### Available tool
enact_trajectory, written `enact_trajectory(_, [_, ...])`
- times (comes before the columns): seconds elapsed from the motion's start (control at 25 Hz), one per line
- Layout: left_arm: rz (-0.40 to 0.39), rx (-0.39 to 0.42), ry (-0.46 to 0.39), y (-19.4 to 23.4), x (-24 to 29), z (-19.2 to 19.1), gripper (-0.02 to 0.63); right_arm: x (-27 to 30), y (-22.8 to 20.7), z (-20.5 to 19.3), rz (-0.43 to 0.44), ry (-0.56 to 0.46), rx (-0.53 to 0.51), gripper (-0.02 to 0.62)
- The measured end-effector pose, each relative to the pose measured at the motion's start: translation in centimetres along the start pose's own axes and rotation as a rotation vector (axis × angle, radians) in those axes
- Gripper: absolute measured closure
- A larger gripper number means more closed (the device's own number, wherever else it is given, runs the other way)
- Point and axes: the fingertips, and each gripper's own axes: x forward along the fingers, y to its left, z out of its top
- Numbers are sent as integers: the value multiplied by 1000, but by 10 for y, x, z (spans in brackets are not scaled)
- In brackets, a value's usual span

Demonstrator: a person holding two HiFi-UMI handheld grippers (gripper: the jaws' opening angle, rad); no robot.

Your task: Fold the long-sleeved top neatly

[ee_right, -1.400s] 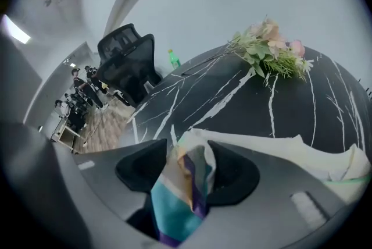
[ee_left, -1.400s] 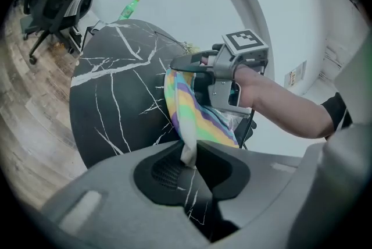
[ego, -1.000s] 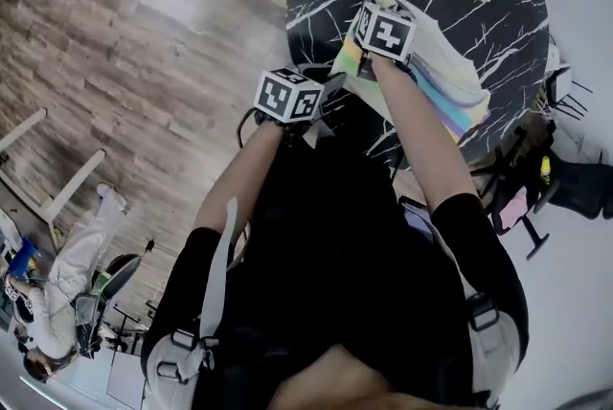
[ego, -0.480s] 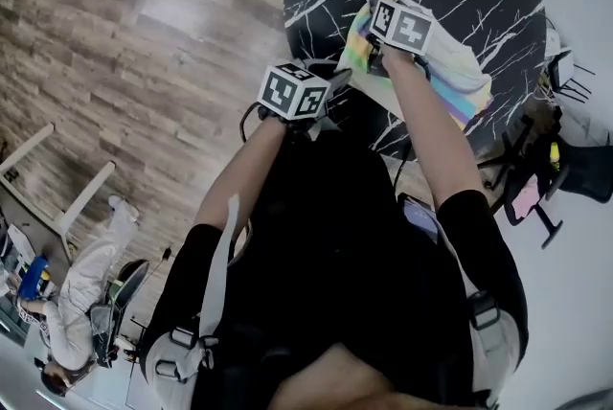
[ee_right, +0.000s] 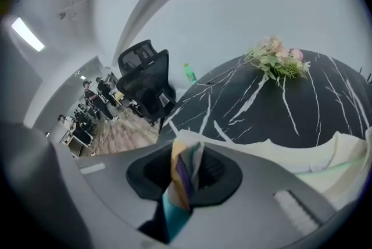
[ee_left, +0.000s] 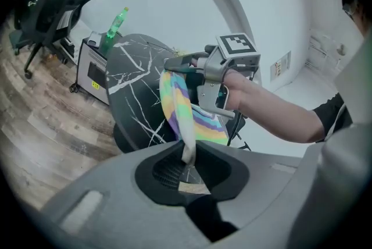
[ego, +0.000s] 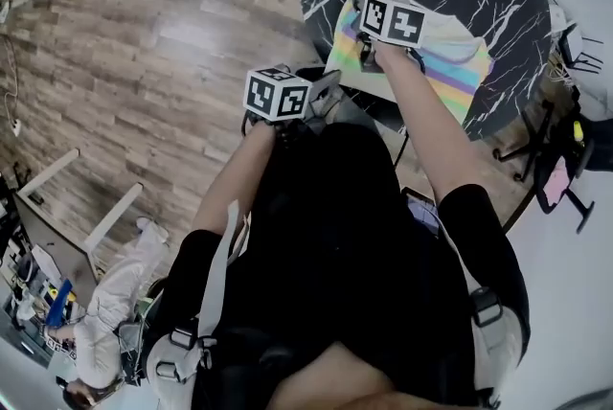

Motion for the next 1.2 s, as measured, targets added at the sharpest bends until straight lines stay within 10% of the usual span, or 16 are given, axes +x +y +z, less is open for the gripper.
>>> enact_trajectory(0.6, [160,65,8,-18,-19,-16,557,-29,13,-11,166,-43,88,534])
enact_trajectory(0.8, [161,76,-40,-66,-7,-11,557,-72,-13,-2,333,-58,176,534])
enact_trajectory(1.2, [116,134,-26,-155,60,-10,557,-136,-78,12,399,-55,83,534])
